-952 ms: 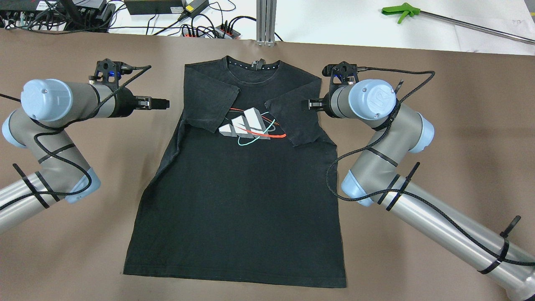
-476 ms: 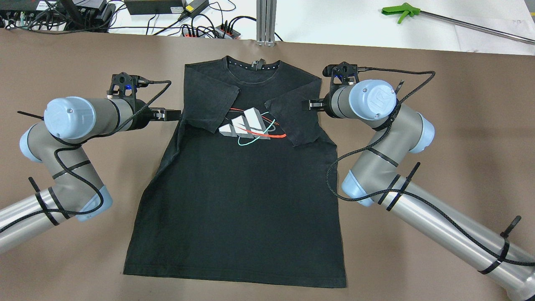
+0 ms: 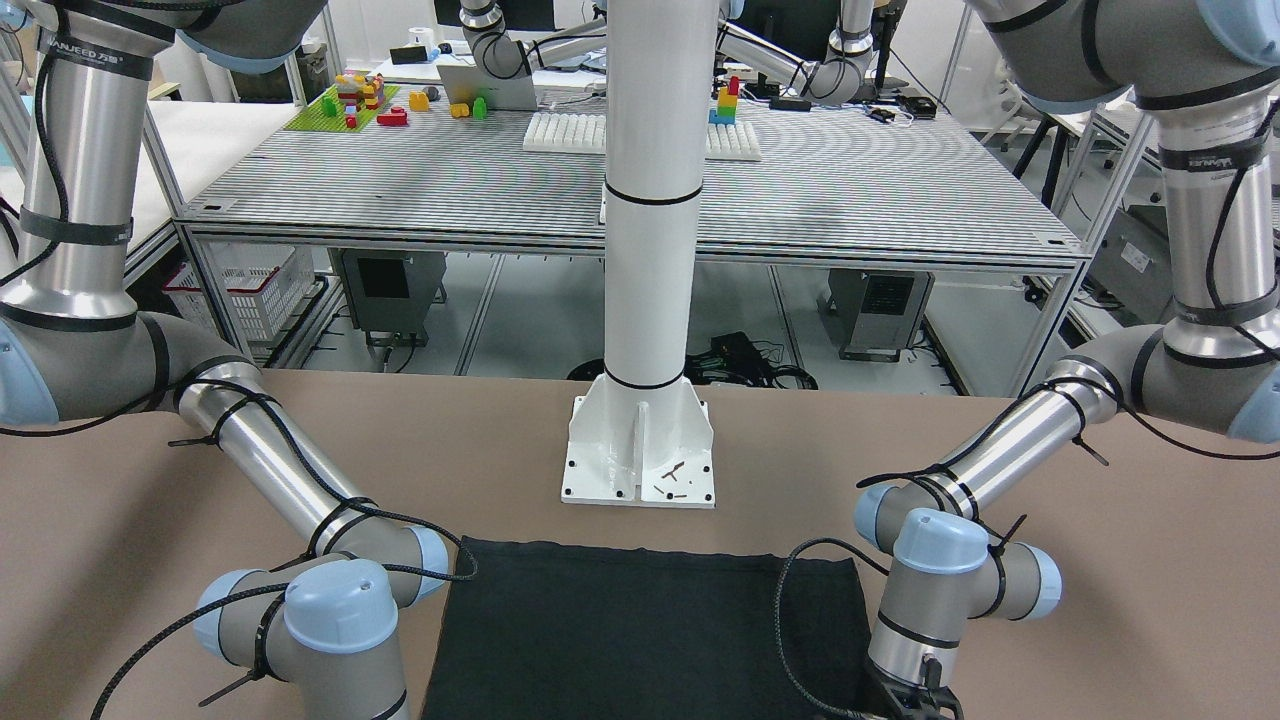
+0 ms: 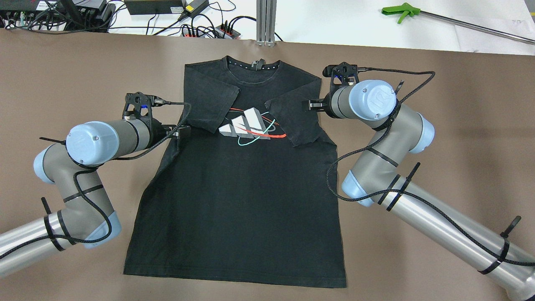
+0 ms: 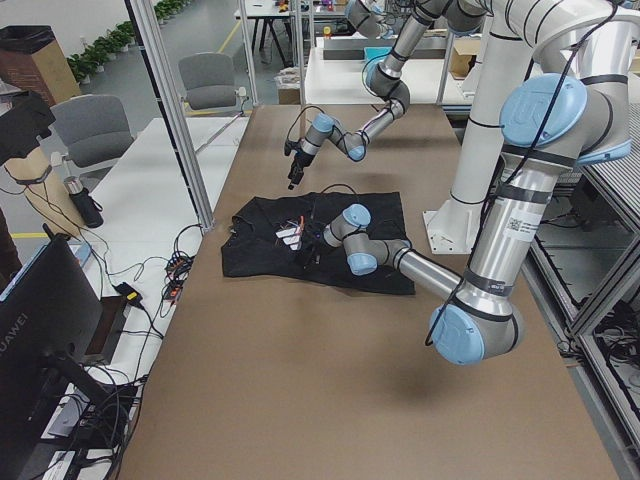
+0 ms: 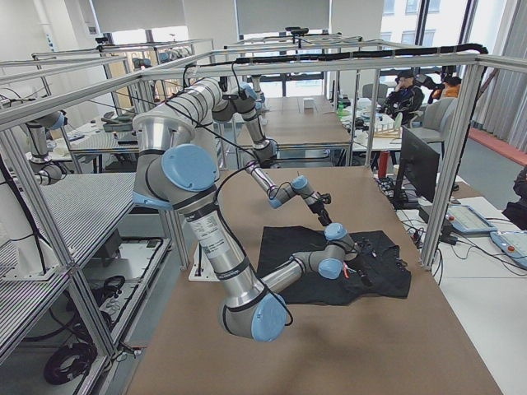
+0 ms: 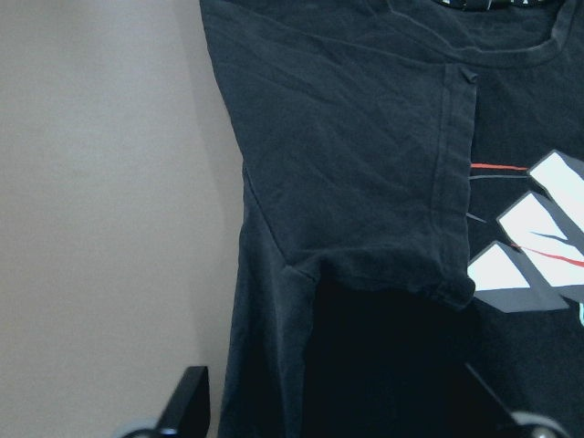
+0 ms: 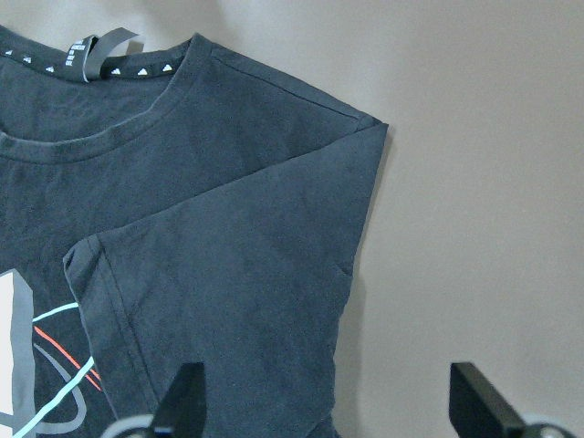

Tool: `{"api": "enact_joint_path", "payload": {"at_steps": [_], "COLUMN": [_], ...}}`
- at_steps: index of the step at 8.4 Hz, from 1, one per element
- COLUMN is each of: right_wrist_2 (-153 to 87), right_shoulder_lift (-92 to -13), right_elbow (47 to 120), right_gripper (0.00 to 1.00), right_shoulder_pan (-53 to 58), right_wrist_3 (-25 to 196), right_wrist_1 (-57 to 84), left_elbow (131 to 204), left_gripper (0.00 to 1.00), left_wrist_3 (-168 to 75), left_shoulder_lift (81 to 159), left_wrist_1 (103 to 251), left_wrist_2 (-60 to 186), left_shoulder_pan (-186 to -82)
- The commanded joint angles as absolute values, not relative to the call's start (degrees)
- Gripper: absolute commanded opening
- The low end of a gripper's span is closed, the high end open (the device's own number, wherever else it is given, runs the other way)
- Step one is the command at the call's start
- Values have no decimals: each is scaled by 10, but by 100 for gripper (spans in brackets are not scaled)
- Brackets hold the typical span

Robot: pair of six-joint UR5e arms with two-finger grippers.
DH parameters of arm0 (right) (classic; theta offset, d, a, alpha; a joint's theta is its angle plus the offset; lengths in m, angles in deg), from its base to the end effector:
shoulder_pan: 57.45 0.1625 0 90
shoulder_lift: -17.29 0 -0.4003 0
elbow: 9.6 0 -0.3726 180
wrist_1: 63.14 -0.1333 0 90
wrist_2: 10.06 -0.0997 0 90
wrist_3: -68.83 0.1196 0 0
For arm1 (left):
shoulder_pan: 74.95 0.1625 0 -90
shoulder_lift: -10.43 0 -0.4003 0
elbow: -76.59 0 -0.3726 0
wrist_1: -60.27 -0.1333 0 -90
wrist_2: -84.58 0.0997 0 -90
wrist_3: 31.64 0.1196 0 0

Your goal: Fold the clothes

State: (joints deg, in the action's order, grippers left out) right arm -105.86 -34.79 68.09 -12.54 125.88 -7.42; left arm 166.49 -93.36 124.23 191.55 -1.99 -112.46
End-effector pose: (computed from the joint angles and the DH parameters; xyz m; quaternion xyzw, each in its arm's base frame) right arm -0.4349 -0.6047 0.2907 0.2792 -0.4154 0.0650 0.8633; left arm 0.4325 -0.5091 0.3391 0.3128 0.4371 -0.0839 0.8391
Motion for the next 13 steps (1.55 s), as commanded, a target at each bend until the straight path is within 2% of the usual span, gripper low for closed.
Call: {"api": "enact_joint_path", "payload": {"at_steps": [1, 4, 6, 10, 13], "right_wrist_2": [-1058, -1057, -1056, -1056, -1056], "right_shoulder_lift": [-348, -348, -348, -348, -348], "right_elbow": [681, 682, 681, 681, 680], "right_gripper": [94, 94, 94, 94, 94], "right_shoulder_pan": [-125, -125, -125, -126, -126], "right_wrist_3": [1259, 1260, 1260, 1260, 1260], "right_wrist_1": [-74, -74, -74, -74, -74], "left_elbow": [1644, 1633, 1626, 1602, 1606], "left_gripper": [90, 75, 48, 10, 6], "left_wrist_3": [-934, -936, -936, -936, -934], "left_shoulder_lift": [1246, 1252, 1253, 1265, 1267], "left_wrist_1": [1912, 1912, 1912, 1915, 1913], "left_wrist_2": [-13, -12, -13, -15, -21], "left_shoulder_pan": [-1117, -1113, -1112, -1119, -1132]}}
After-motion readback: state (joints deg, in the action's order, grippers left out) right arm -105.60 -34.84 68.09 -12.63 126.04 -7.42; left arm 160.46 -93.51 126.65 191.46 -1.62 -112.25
